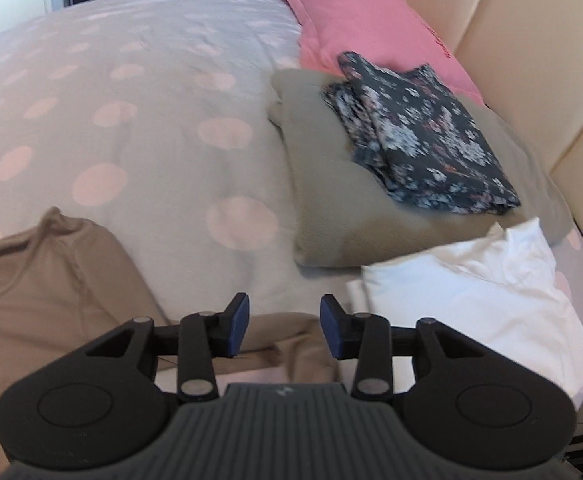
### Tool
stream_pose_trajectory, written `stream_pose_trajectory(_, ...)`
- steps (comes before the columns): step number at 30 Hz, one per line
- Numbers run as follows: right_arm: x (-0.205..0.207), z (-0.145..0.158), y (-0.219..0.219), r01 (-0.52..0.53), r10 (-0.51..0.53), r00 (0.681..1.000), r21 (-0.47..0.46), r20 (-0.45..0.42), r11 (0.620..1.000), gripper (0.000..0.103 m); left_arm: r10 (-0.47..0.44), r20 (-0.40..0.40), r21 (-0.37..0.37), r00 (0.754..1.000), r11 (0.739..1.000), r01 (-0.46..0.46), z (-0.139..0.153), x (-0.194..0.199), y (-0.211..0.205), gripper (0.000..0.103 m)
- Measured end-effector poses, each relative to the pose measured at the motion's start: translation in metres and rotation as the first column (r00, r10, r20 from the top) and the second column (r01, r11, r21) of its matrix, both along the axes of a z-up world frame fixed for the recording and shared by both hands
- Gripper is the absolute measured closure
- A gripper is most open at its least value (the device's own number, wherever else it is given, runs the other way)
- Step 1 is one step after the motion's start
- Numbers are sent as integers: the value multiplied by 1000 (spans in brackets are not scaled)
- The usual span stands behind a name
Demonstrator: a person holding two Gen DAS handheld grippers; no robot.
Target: Fold clothes
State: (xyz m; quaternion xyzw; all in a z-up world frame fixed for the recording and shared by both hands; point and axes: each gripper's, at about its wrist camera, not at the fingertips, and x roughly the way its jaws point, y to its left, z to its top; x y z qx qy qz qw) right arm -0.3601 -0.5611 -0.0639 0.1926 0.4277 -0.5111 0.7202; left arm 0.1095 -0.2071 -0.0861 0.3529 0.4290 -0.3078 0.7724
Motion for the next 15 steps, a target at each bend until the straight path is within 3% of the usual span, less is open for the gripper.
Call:
stream_pose_trajectory(7,34,4,16,-94,94,995,4,40,996,60,-11,-76,-53,997,999,7,-9,6,-8,57)
stream_pose_trajectory(11,50,2,22,-142,142,989,7,36,990,60,22,-97,29,995,999,-19,-29,10,-12,54)
stream_pose_trajectory(15,59,-5,25,-174,173,985,10,10,985,60,57,-171,33,984,998,-52,-49,17,-9,58)
